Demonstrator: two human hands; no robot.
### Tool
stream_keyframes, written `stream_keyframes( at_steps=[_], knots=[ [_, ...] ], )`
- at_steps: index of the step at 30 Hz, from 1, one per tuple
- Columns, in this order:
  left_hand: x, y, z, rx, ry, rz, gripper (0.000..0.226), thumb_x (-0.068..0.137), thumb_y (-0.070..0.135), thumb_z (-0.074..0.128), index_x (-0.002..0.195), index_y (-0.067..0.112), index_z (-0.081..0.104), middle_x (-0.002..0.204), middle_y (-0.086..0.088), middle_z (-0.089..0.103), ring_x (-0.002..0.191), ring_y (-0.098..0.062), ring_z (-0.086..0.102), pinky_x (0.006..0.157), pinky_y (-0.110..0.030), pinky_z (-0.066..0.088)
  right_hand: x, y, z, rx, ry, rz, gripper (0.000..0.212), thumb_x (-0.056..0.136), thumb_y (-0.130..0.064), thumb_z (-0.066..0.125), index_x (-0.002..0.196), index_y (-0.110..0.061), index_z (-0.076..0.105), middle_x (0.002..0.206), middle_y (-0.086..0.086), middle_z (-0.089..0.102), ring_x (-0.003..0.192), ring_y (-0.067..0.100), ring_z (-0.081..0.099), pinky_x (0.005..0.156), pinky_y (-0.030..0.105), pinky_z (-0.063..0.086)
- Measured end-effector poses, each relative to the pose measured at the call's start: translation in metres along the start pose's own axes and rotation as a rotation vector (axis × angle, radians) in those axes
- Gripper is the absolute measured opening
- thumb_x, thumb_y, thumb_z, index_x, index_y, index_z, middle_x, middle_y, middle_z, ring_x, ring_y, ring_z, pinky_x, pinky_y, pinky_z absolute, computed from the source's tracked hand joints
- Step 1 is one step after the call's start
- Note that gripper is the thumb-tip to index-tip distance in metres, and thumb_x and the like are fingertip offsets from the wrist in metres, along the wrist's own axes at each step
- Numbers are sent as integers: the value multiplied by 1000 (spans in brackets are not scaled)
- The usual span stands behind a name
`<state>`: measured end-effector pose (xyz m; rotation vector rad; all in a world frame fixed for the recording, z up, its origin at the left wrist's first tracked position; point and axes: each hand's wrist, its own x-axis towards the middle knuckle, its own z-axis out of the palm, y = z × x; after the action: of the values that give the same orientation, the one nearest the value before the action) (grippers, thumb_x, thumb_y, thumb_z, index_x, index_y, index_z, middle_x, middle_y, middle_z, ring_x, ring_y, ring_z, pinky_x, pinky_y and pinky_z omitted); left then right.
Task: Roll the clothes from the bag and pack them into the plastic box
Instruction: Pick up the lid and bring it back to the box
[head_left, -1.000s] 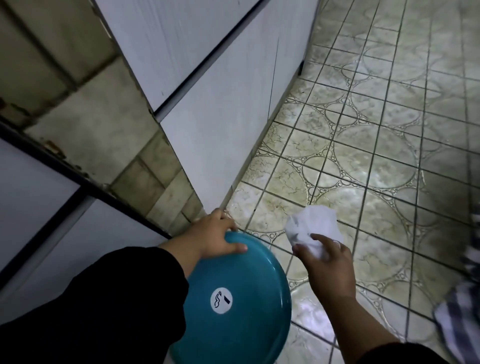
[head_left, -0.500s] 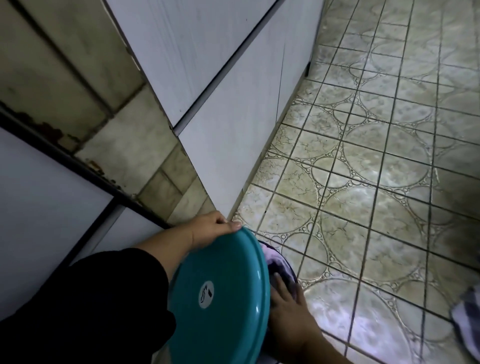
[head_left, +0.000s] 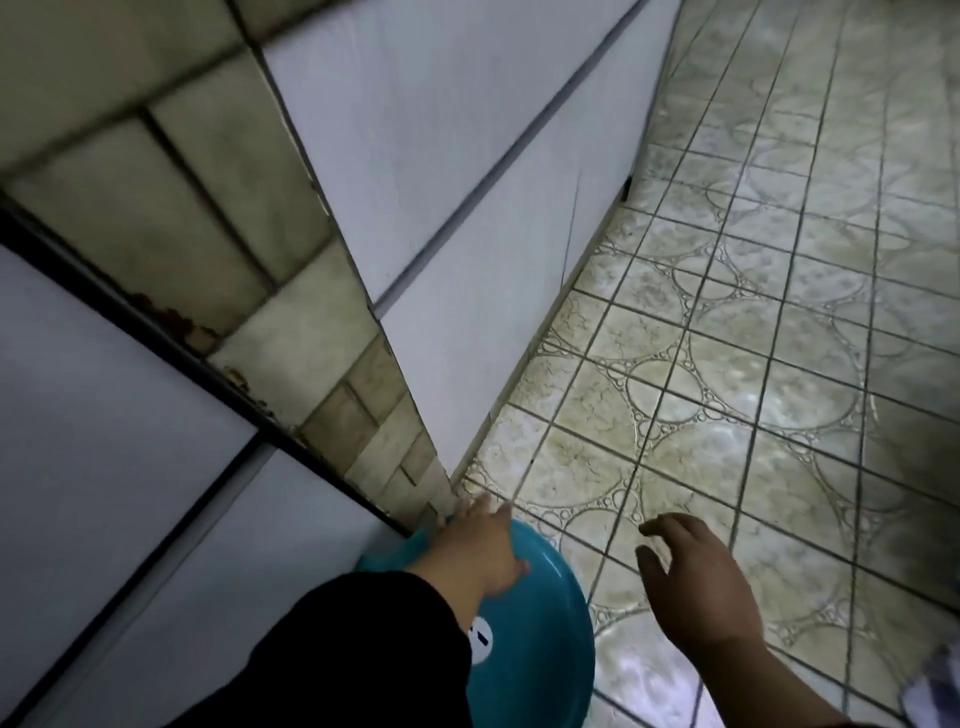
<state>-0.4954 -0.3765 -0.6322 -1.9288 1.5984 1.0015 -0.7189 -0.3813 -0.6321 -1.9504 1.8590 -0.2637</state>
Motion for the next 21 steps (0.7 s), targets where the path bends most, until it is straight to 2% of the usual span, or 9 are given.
stream_keyframes(
  at_steps=[2,5,10,13,15,16,18,20,21],
  knots=[
    [-26,13,-39,-59,115,70,66,90,49,48,147,20,31,156,-3,25,140,-27,29,112,-43,32,16,-29,-31,65,72,1,11,88,-29,60,94,-22,67,108,0,65,85,21,62,68,27,42],
    [-86,35,-123,-252,481,196,52,91,41,48,141,25,42,147,0,40,128,-25,46,105,-35,40,46,-99,-96,224,211,-19,16,90,-34,57,91,-21,66,101,2,66,76,19,57,66,28,40],
    [-225,42,-283,-478,1305,485,39,85,26,49,122,16,61,125,0,59,113,-19,58,96,-33,48,74,-268,-241,628,421,-307,12,89,-25,59,95,-17,65,97,3,61,90,20,58,73,30,42],
    [-307,5,-354,-430,1640,461,34,84,25,50,115,16,62,118,1,61,109,-16,59,93,-32,50,61,-372,-308,750,479,-529,25,83,-30,56,103,-16,63,104,3,57,95,12,53,78,22,42],
    [-347,-42,-378,-407,1691,285,33,83,26,56,114,17,63,119,0,61,110,-18,59,93,-35,49,45,-430,-326,661,434,-630,33,86,-28,60,116,-16,60,120,9,54,111,22,52,91,34,44],
    [-362,-69,-381,-406,1645,149,35,82,28,59,116,19,62,121,0,60,112,-20,58,94,-36,48,35,-455,-326,550,353,-643,40,87,-35,58,124,-20,56,134,11,48,123,26,47,100,40,40],
    [-383,-127,-373,-388,1468,-159,42,83,36,59,122,23,58,128,0,55,118,-21,53,97,-36,43,16,-492,-311,246,118,-602,61,85,-62,42,139,-35,37,155,4,23,141,23,26,112,51,24],
    [-396,-179,-349,-356,1260,-407,50,85,47,52,131,27,50,138,1,48,126,-20,46,101,-36,40,0,-512,-285,20,-93,-541,77,77,-80,25,144,-42,20,160,-1,5,146,23,7,111,60,9],
    [-400,-201,-335,-352,1172,-492,53,85,50,49,133,28,47,142,1,43,130,-21,42,103,-38,39,-5,-519,-274,-42,-146,-507,83,73,-84,19,145,-42,16,161,0,1,147,25,1,110,63,3]
  ],
)
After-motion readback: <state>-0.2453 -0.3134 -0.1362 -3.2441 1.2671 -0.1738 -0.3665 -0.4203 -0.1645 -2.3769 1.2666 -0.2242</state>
